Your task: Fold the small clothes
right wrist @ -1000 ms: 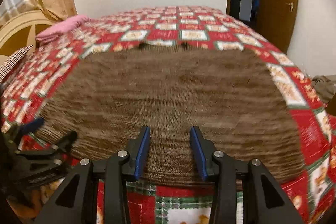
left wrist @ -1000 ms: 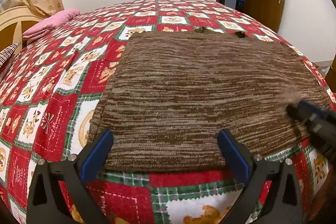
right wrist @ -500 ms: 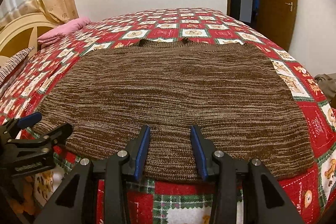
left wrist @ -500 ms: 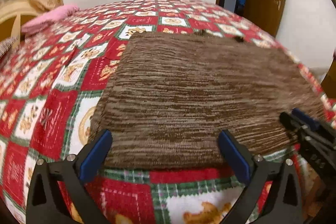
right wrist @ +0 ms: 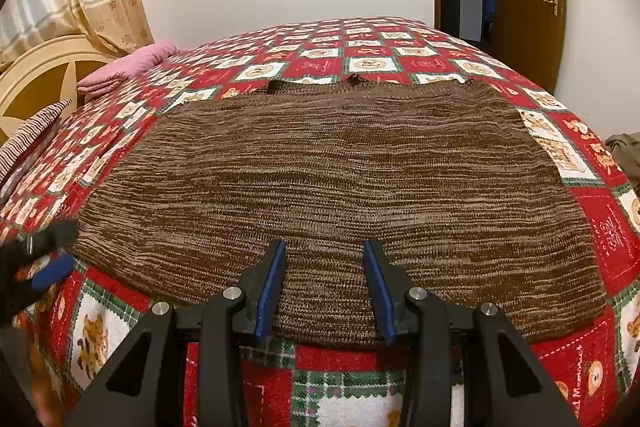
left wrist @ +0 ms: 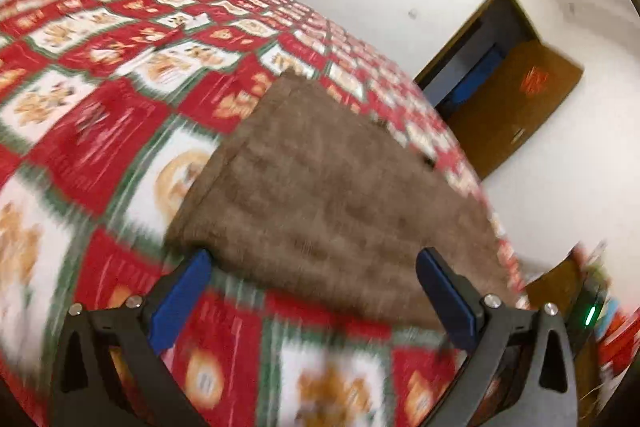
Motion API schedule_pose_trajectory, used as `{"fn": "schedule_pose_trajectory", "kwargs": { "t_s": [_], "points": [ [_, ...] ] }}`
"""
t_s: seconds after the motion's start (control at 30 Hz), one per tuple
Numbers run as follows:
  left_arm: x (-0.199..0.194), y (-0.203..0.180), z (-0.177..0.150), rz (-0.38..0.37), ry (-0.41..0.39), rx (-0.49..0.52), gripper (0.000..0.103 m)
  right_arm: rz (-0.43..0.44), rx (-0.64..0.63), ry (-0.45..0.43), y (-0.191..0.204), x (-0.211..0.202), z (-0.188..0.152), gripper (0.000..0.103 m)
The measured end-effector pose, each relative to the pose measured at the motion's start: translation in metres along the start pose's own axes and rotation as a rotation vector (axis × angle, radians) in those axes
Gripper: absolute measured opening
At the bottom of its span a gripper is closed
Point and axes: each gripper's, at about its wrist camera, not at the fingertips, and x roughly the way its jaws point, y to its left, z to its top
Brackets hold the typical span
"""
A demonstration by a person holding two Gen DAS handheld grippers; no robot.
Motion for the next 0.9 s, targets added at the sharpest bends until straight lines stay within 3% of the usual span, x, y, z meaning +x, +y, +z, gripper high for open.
{"fn": "schedule_pose_trajectory", "kwargs": {
  "t_s": [0.07, 0.17, 0.27, 0.4, 0.53, 0.6, 0.7, 0.77, 0.83, 0.9],
  "points": [
    [0.016, 0.008, 0.022, -0.053, 0.013, -0.064, 0.103, -0.001, -0.002, 0.0, 0.0, 0.0, 0.0, 0.042],
    [0.03, 0.006, 0.045, -0.099, 0.061, -0.082, 0.103, -0.003, -0.005, 0.0, 0.001, 0.0, 0.0, 0.043],
    [0.034, 0.008, 0.055, -0.137, 0.082, -0.117, 0.103, -0.002, -0.004, -0.001, 0.001, 0.0, -0.001, 0.043],
    [0.014, 0.026, 0.046, -0.197, 0.03, -0.24, 0.103, 0.001, -0.002, -0.001, 0.002, 0.0, -0.001, 0.043],
    [-0.013, 0.043, 0.029, -0.103, -0.046, -0.216, 0.103, 0.005, 0.0, -0.007, 0.002, -0.001, 0.0, 0.043],
    [-0.016, 0.046, 0.027, -0.1, -0.034, -0.182, 0.102, 0.013, -0.011, -0.008, 0.004, -0.002, 0.001, 0.043],
    [-0.021, 0.044, 0.03, -0.091, -0.024, -0.142, 0.102, 0.088, -0.047, -0.038, 0.014, -0.013, 0.004, 0.043],
    [-0.021, 0.047, 0.033, -0.129, -0.014, -0.158, 0.102, 0.14, -0.067, -0.066, 0.029, -0.023, 0.007, 0.043],
    [-0.011, 0.048, 0.036, -0.162, 0.035, -0.174, 0.102, 0.241, -0.069, -0.046, 0.047, -0.024, 0.011, 0.043],
    [-0.013, 0.046, 0.039, -0.171, 0.024, -0.184, 0.102, 0.314, -0.1, -0.021, 0.068, -0.022, 0.013, 0.043]
  ]
}}
